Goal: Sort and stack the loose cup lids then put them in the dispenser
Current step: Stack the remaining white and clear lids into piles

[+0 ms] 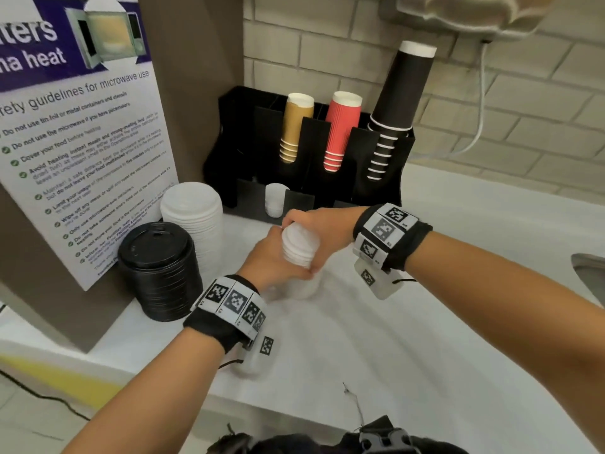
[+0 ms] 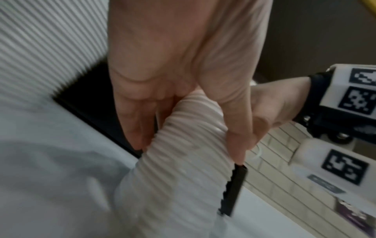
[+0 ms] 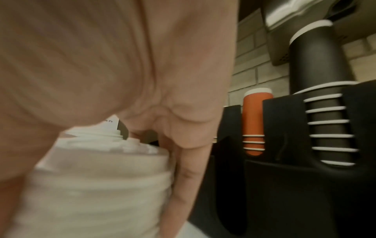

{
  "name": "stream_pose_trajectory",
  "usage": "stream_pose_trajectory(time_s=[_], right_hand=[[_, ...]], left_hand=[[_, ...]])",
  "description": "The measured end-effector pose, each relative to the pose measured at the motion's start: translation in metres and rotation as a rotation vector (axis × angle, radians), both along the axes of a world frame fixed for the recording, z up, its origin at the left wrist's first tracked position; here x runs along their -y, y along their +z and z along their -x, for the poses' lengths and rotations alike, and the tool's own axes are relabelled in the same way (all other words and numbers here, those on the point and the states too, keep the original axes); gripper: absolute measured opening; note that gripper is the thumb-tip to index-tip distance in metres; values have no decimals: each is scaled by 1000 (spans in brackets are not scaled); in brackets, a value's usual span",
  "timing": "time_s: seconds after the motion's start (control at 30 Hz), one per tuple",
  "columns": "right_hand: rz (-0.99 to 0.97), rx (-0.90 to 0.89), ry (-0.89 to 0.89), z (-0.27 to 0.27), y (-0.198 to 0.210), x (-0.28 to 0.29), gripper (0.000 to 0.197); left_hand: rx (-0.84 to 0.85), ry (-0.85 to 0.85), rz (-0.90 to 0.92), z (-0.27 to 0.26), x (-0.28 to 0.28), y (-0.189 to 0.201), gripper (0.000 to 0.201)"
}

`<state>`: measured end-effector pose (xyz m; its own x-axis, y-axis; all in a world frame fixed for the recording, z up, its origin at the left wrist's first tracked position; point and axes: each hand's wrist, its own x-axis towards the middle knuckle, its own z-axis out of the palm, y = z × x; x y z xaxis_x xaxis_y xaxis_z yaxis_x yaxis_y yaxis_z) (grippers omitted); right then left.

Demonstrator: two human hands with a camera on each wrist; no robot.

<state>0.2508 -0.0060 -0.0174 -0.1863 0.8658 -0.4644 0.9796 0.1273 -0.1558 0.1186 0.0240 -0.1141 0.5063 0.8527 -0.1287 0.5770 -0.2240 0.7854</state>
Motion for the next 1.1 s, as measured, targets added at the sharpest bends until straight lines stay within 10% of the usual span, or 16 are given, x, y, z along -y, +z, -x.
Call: stream_pose_trajectory(time_s=[0.47,0.83,1.1], right_hand=[[-7,35,285,37,-1,-38,86],[-194,-376,196,6,50,-35,76],[-238,-738,89,14,68,-30,73]], left_hand=[[157,106,100,57,-2,9,111],[638,334,-62,53,-3,76,36],[1078,162,435,40,5,95,62]])
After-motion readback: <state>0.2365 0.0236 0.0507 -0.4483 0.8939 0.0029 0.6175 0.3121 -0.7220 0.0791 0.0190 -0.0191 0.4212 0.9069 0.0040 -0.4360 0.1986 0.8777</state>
